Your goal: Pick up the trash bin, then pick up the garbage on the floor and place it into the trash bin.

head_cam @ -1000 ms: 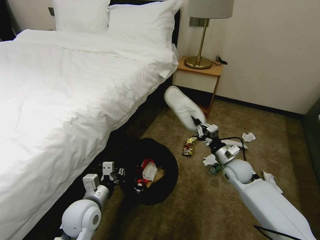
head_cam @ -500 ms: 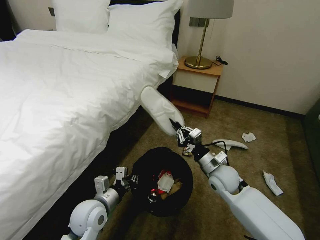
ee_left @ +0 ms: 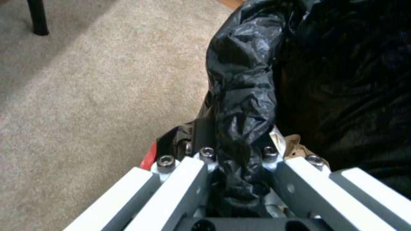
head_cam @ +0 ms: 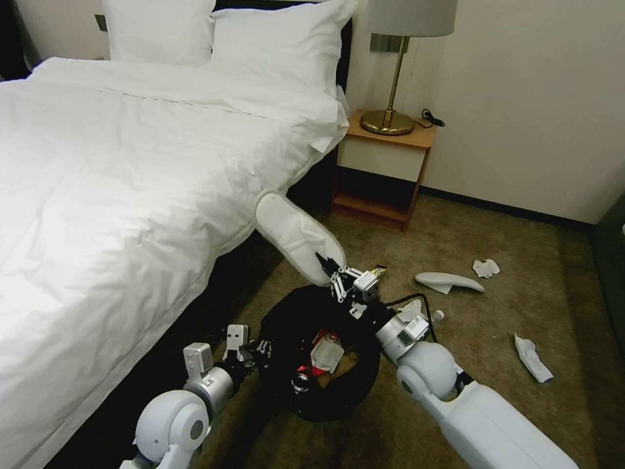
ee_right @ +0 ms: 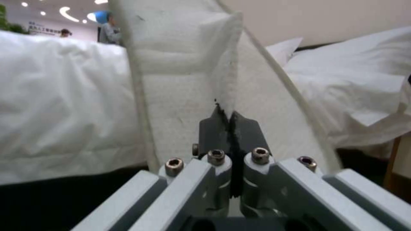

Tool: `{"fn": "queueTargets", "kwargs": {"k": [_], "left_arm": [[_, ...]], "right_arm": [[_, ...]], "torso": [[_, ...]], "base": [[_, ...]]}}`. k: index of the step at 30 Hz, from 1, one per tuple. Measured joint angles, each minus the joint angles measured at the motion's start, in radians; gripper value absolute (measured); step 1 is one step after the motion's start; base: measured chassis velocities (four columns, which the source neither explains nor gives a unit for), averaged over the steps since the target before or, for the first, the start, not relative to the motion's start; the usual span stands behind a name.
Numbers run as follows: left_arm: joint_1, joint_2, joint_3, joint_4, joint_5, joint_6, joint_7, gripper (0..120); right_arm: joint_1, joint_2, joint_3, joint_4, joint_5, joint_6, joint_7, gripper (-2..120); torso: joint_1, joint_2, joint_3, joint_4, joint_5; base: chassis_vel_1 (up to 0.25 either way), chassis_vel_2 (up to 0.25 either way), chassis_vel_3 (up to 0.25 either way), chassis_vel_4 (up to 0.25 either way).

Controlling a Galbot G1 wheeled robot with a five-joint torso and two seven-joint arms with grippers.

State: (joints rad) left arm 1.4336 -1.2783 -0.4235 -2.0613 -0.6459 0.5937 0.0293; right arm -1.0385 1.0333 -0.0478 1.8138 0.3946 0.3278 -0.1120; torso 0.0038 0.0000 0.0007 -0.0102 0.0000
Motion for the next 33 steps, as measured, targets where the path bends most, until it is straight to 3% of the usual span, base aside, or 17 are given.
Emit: {"fn": "queueTargets", "kwargs": {"k": [6, 15, 33], "left_arm": [[-0.004, -0.023, -0.029, -0.018, -0.056, 0.041, -0.043, 2], [0.011, -0.010, -0.031, -0.043, -0.101, 0.072, -0.090, 2], [0.009, -0.027, -0.037, -0.037, -0.102, 0.078, -0.121, 2]], "right_arm": [[-0.060, 0.016, 0.019, -0.014, -0.044, 0.021, -0.023, 0], [-0.106, 0.050, 0.028, -0.055, -0.092, 0.046, -0.044, 0], [-0.130, 0.091, 0.030, -0.053, -0.124, 0.054, -0.052, 0]], "torso": [[0.000, 0.000, 0.000, -0.0001, 0.0001], [0.000, 0.000, 0.000, 0.0000, 0.0000], [0.000, 0.000, 0.000, 0.0001, -0.0001]], "base": [[0.000, 0.000, 0.000, 0.000], [0.000, 0.000, 0.000, 0.000], [0.000, 0.000, 0.000, 0.000]]}}
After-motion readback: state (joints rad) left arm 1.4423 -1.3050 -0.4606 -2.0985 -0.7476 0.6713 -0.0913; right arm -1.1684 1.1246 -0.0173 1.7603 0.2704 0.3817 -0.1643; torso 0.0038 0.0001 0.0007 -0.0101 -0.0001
